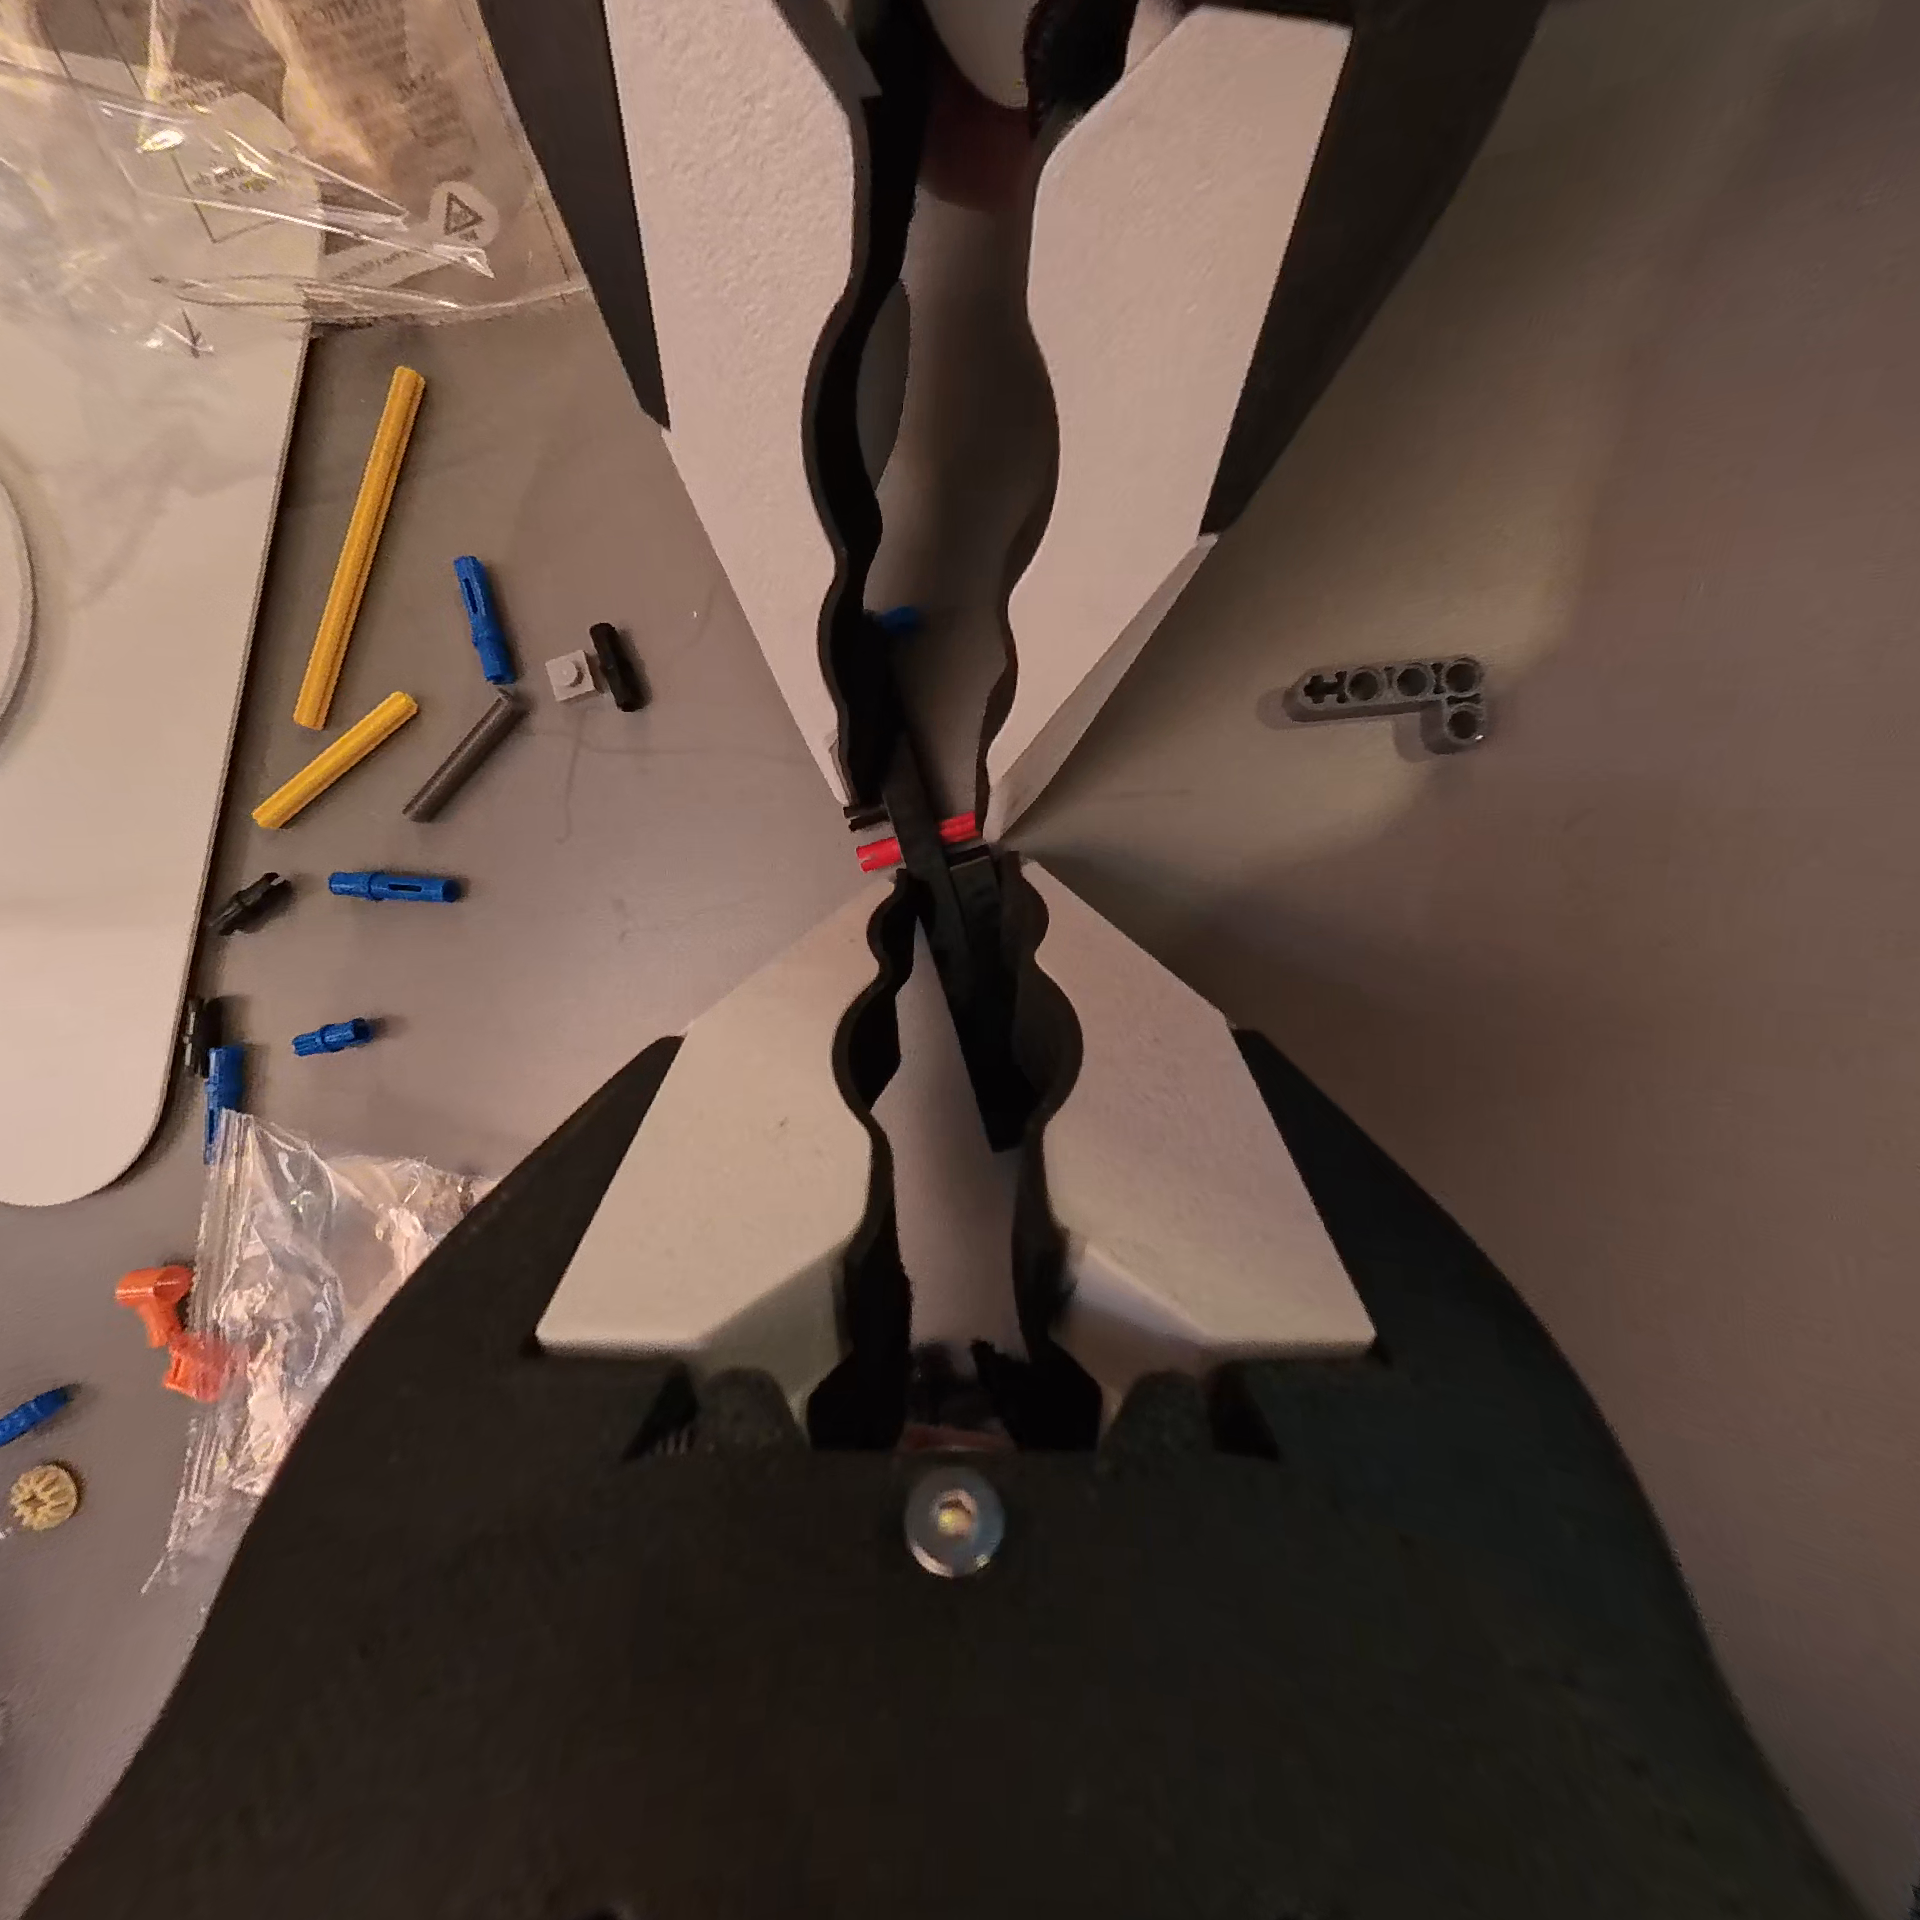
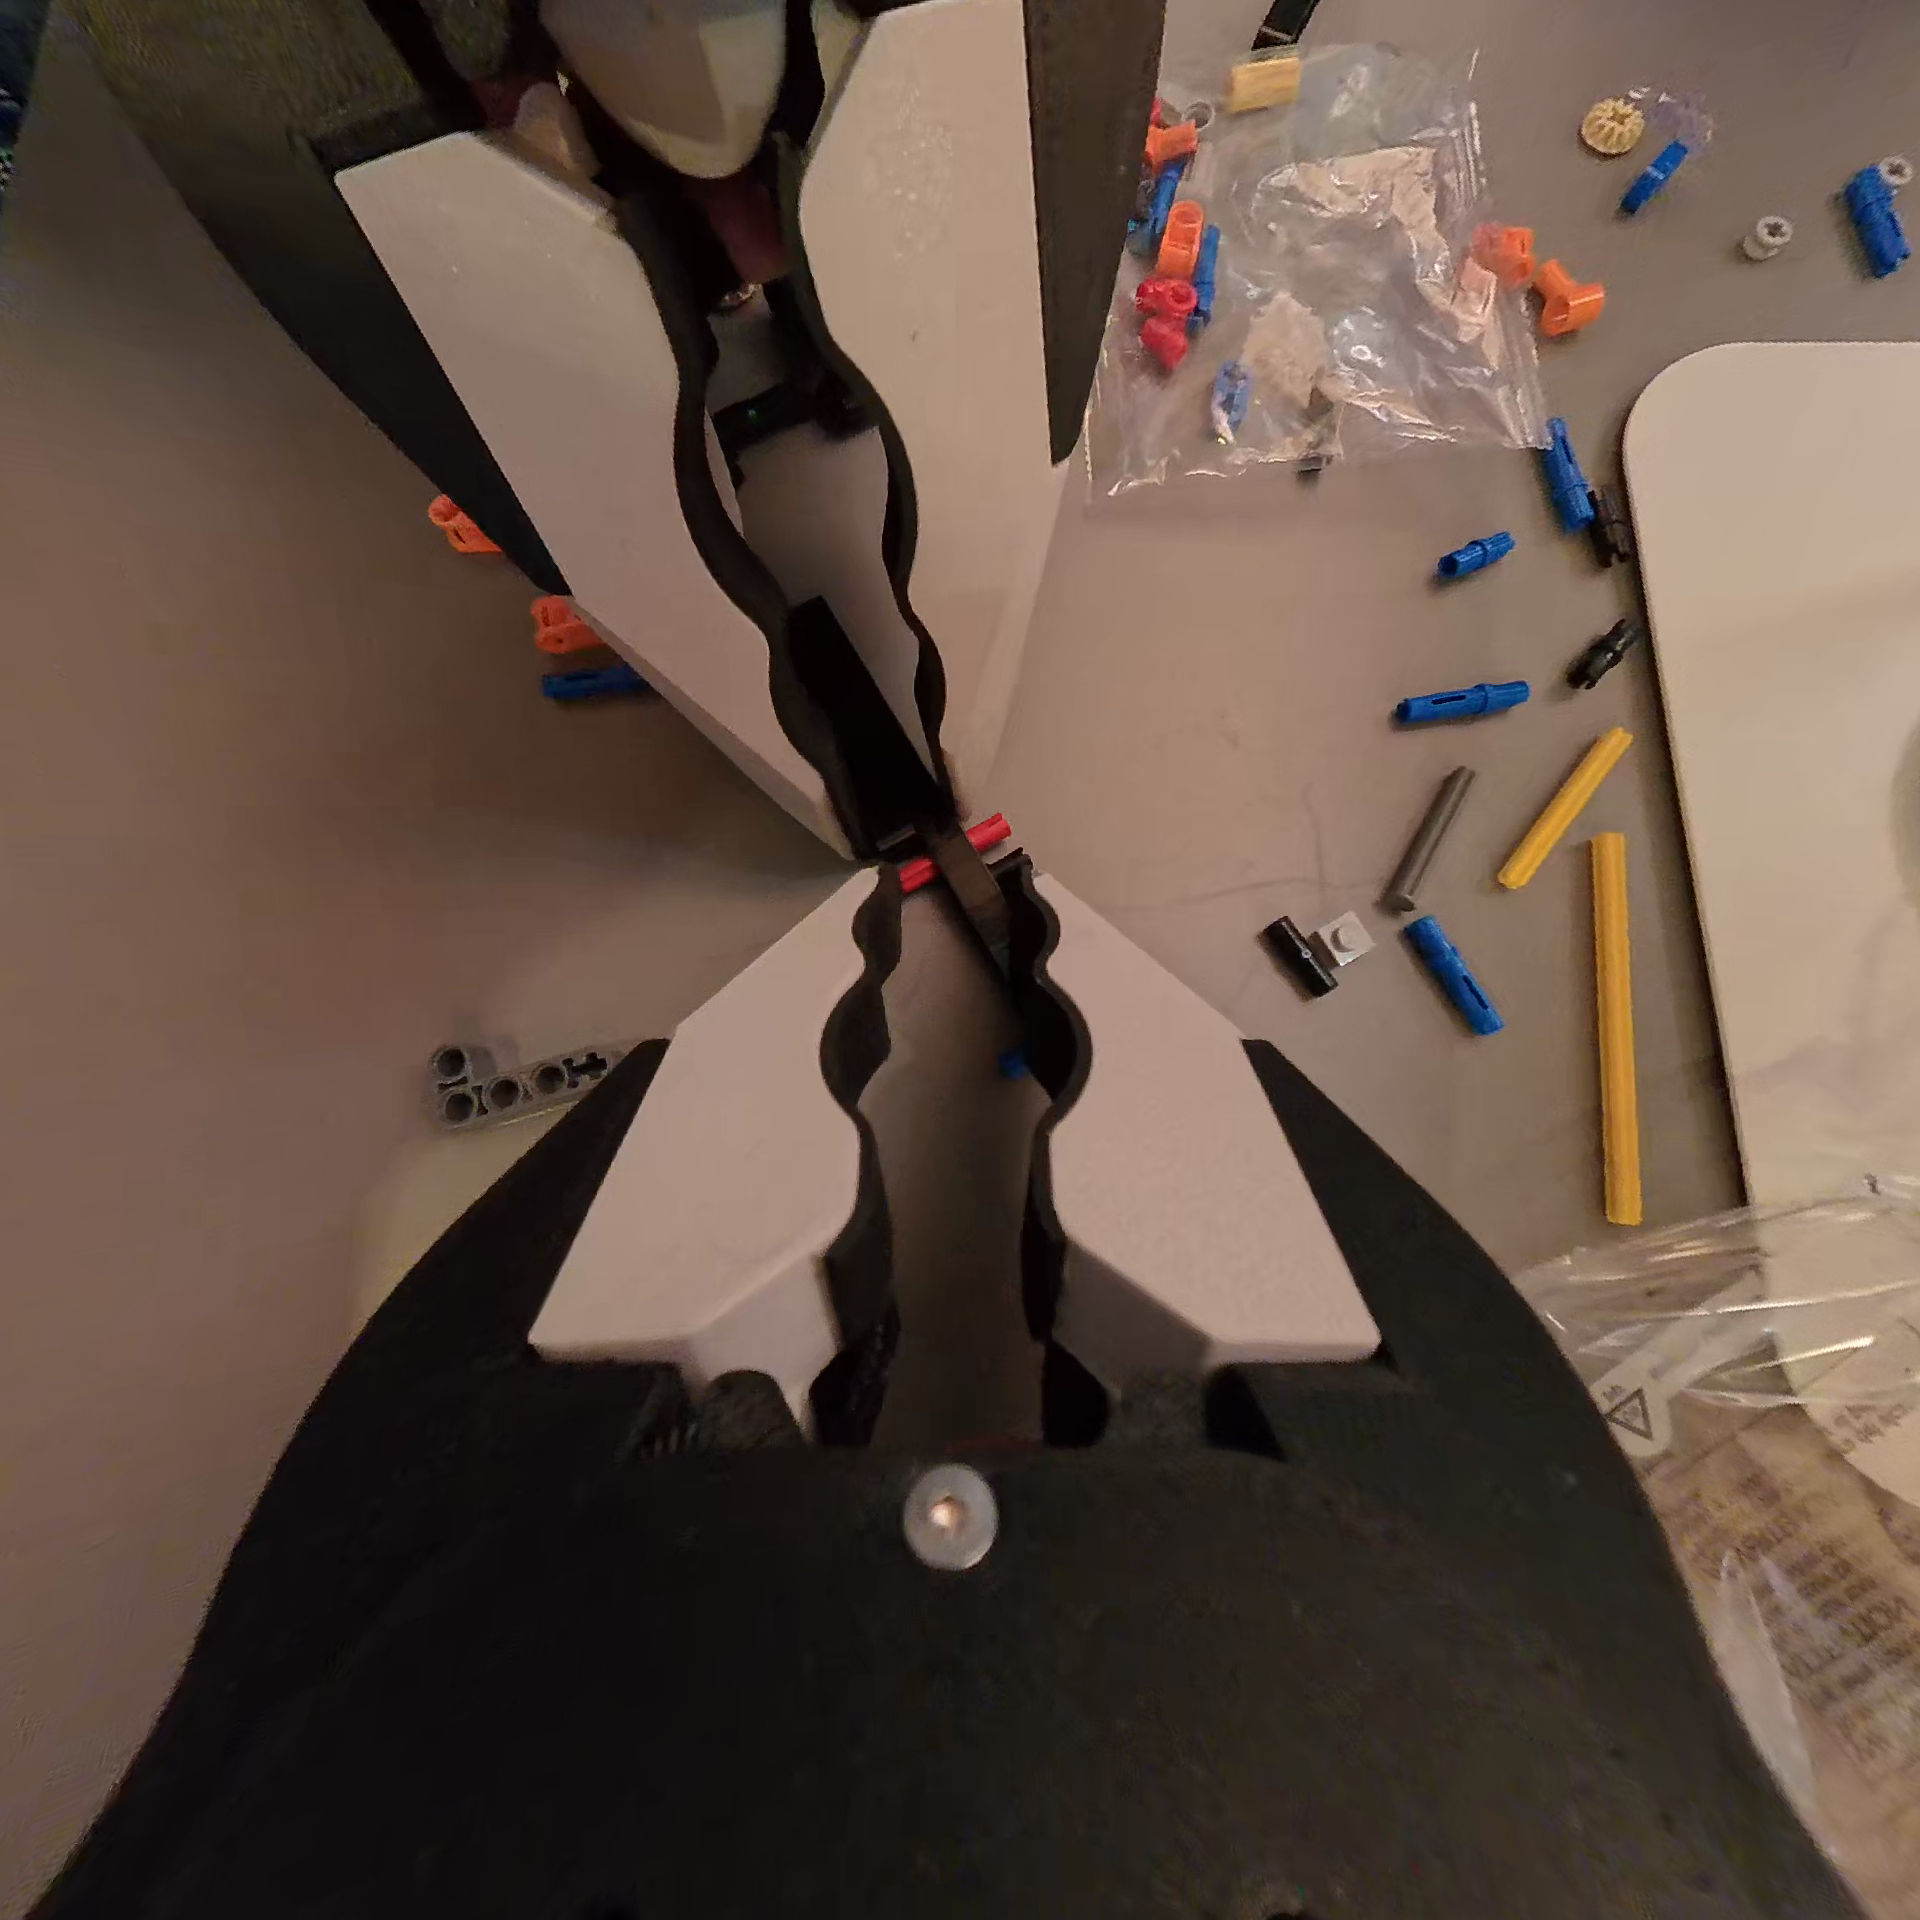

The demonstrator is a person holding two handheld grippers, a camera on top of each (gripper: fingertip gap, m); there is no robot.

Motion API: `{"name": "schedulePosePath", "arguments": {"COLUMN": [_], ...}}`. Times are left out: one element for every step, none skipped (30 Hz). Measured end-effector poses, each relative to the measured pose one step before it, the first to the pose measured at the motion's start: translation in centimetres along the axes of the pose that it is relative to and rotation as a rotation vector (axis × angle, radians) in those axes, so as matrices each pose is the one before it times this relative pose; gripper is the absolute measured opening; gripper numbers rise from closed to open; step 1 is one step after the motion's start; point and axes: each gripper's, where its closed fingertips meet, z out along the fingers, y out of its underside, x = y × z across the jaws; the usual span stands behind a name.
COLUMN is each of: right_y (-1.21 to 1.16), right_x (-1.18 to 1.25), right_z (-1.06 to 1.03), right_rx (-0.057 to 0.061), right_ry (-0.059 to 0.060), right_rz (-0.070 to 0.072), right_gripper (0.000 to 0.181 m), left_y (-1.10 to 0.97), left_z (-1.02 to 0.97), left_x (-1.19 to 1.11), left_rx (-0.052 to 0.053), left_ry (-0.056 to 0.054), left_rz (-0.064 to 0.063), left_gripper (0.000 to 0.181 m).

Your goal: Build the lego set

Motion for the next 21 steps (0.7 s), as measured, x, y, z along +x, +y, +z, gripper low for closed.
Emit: {"name": "schedulePosePath", "arguments": {"right_y": [-0.003, 0.040, 0.076, 0.047, 0.034, -0.011, 0.020, 0.122, 0.207, 0.202, 0.088, 0.088, 0.172, 0.159, 0.010, -0.148, -0.061, -0.059, -0.043, -0.022, -0.037], "right_x": [-0.008, -0.014, -0.011, 0.032, -0.072, -0.029, -0.011, -0.007, 0.021, -0.007, -0.051, -0.032, 0.092, 0.030, -0.082, -0.092, -0.047, -0.010, -0.080, -0.103, -0.062], "right_z": [-0.043, -0.080, -0.108, -0.142, -0.199, -0.254, -0.258, -0.206, -0.133, -0.094, -0.065, -0.006, 0.088, 0.146, 0.133, 0.096, 0.091, 0.064, 0.040, 0.008, 0.018], "right_rx": [0.0007, -0.0003, 0.0005, 0.0019, 0.0026, 0.0045, 0.0022, -0.0037, -0.0104, -0.0112, -0.0050, -0.0059, -0.0125, -0.0142, -0.0050, 0.0055, -0.0002, 0.0000, -0.0005, -0.0005, 0.0003], "right_ry": [-0.0019, -0.0042, -0.0036, 0.0032, 0.0019, 0.0045, 0.0031, 0.0018, 0.0050, 0.0040, 0.0013, 0.0029, 0.0113, 0.0073, 0.0010, -0.0006, 0.0017, 0.0011, -0.0054, -0.0068, -0.0042], "right_rz": [0.0019, 0.0057, 0.0105, 0.0071, -0.0025, -0.0004, 0.0023, -0.0007, -0.0041, -0.0039, -0.0026, -0.0036, -0.0046, -0.0049, -0.0040, -0.0029, -0.0028, 0.0002, 0.0039, 0.0019, 0.0045], "right_gripper": [0.020, 0.020, 0.023, 0.030, 0.031, 0.031, 0.031, 0.028, 0.026, 0.025, 0.024, 0.022, 0.020, 0.018, 0.016, 0.012, 0.008, 0.007, 0.007, 0.007, 0.006], "left_y": [-0.014, -0.033, -0.001, 0.000, -0.103, -0.198, -0.138, -0.016, 0.060, 0.089, 0.088, 0.086, 0.164, 0.276, 0.247, 0.250, 0.258, -0.037, 0.006, 0.081, 0.066], "left_z": [0.000, 0.004, -0.015, -0.057, -0.125, -0.193, -0.211, -0.197, -0.179, -0.138, -0.101, -0.059, -0.001, 0.052, 0.089, 0.132, 0.174, 0.086, 0.017, -0.023, -0.026], "left_x": [-0.020, -0.020, -0.102, 0.019, 0.070, 0.043, 0.023, -0.099, -0.128, -0.057, -0.069, 0.079, 0.144, 0.110, 0.119, 0.167, 0.085, 0.141, 0.023, -0.101, -0.106], "left_rx": [-0.0006, -0.0003, -0.0015, -0.0019, 0.0051, 0.0115, 0.0074, -0.0017, -0.0057, -0.0070, -0.0062, -0.0044, -0.0088, -0.0136, -0.0104, -0.0093, -0.0101, 0.0082, 0.0019, -0.0036, -0.0014], "left_ry": [-0.0008, 0.0001, -0.0050, 0.0008, 0.0030, 0.0028, 0.0024, -0.0032, -0.0045, -0.0014, -0.0028, 0.0048, 0.0049, 0.0007, 0.0011, 0.0033, -0.0018, 0.0029, -0.0016, -0.0088, -0.0077], "left_rz": [-0.0021, -0.0075, -0.0038, 0.0015, 0.0017, 0.0003, -0.0006, -0.0003, 0.0024, 0.0031, 0.0001, -0.0012, 0.0008, 0.0034, 0.0024, 0.0005, 0.0022, 0.0000, -0.0049, 0.0016, 0.0013], "left_gripper": [0.014, 0.014, 0.014, 0.013, 0.013, 0.014, 0.015, 0.017, 0.018, 0.018, 0.019, 0.019, 0.020, 0.021, 0.022, 0.023, 0.023, 0.020, 0.019, 0.014, 0.014]}}
